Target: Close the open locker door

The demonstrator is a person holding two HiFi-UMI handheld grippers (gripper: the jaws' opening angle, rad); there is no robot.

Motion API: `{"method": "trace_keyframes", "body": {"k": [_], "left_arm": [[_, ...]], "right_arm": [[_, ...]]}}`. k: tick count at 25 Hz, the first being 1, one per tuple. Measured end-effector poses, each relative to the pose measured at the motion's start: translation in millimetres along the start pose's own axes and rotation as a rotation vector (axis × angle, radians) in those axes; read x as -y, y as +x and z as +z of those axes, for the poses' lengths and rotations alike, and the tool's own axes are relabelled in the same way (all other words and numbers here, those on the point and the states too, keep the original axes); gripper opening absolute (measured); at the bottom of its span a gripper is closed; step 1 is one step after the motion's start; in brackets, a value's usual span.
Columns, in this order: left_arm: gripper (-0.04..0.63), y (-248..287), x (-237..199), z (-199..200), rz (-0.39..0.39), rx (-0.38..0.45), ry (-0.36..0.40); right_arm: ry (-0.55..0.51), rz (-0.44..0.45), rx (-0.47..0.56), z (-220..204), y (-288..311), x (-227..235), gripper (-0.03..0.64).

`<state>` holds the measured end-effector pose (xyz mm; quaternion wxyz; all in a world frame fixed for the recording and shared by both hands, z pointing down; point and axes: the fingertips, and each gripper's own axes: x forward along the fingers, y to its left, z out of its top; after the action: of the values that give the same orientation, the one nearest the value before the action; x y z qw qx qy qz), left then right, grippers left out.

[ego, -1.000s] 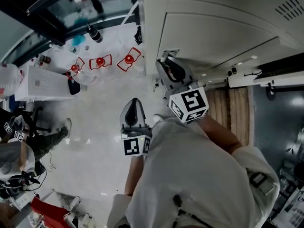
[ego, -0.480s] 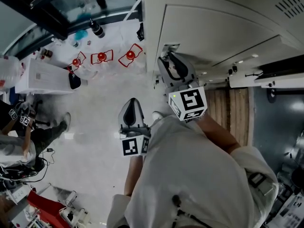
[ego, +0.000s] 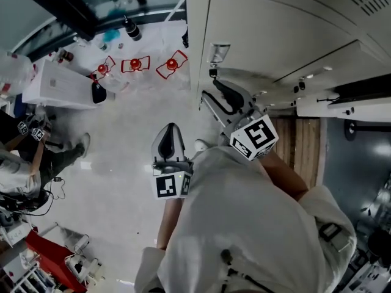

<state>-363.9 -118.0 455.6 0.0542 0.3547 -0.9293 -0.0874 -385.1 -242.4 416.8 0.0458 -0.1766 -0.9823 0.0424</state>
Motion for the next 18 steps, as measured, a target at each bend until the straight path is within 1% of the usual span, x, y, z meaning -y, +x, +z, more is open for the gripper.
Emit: {"method": "trace_keyframes", "body": {"k": [2,4,6,9,12,14,18], "left_arm": [[0.008,-7.2,3.2,1.8,0.010,0.006,0.002],[0.008,-14.5,5.5,5.1,0.024,0.018,0.002],[0.008,-23.4,6.6,9.6,0.045,0.028,0.002],[0.008,-39.0,7.9,24.0,0.084,0.059,-0.004],[0.008,-53.9,7.4,39.8,0.116,0.097,0.001],[0.008,-62.8,6.1,40.6,0.136,0.098,0.004],[0.008,-74.0,7.1,26.3,0.160,0.072,-0.013]], "right_arm": [[0.052,0.069,0.007,-6.2,-8.9,-17.5,0.110],[0.098,0.121,0.007,-11.5,-15.5,-33.4,0.077],[0.105,0.174,-0.010,-18.5,-19.7,-50.1,0.048],[0.097,0.267,-0.017,-24.3,-26.7,-74.2,0.034],[0.113,0.331,0.008,-20.7,-33.3,-91.8,0.029],[0.114,0.357,0.016,-19.6,-35.0,-102.1,0.028],[0.084,0.398,0.011,-22.7,-33.6,-118.0,0.028]]}}
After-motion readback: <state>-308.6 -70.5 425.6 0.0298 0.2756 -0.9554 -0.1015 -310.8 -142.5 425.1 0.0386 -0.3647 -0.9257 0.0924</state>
